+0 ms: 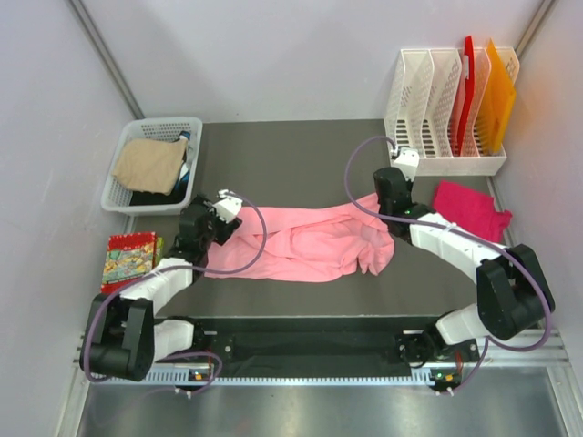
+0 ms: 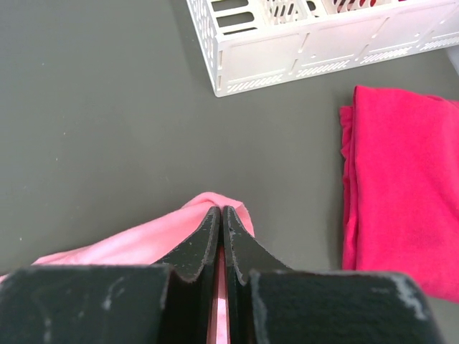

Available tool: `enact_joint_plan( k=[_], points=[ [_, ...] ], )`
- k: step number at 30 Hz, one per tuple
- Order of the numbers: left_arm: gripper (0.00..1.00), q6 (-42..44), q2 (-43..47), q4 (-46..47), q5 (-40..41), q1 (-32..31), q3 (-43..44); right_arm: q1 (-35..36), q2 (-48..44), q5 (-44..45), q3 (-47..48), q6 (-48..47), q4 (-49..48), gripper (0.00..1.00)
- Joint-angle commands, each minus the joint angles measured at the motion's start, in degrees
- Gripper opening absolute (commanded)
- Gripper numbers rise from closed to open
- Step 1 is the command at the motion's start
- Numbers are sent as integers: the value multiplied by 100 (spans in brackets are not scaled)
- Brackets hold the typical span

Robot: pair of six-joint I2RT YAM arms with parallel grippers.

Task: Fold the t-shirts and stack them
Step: Flatten out the tshirt

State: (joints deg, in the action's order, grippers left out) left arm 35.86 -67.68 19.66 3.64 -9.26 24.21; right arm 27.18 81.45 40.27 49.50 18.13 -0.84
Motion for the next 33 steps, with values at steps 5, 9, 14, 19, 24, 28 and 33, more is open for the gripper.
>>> enact_joint_plan(
  k=[5,9,14,19,24,28,33],
  points=[
    [60,-272,-702,-446,-206,47,224,138,-200,77,16,-20,-188,0],
    [55,-351,-852,-612,-197,55,409,147,-191,86,16,-20,-197,0],
    [56,-334,-835,-709,-136,56,515,182,-182,86,16,-29,-206,0],
    [59,-316,-799,-779,-118,73,532,191,-191,112,16,-46,-206,0],
    [53,-369,-1088,-964,-144,108,734,200,-252,121,-10,-46,-215,0],
    [51,-579,-1282,-1209,-302,257,1024,209,-279,121,-19,-55,-232,0],
    [48,-878,-1528,-1772,-855,486,1586,235,-279,130,-28,-64,-259,0]
  ],
)
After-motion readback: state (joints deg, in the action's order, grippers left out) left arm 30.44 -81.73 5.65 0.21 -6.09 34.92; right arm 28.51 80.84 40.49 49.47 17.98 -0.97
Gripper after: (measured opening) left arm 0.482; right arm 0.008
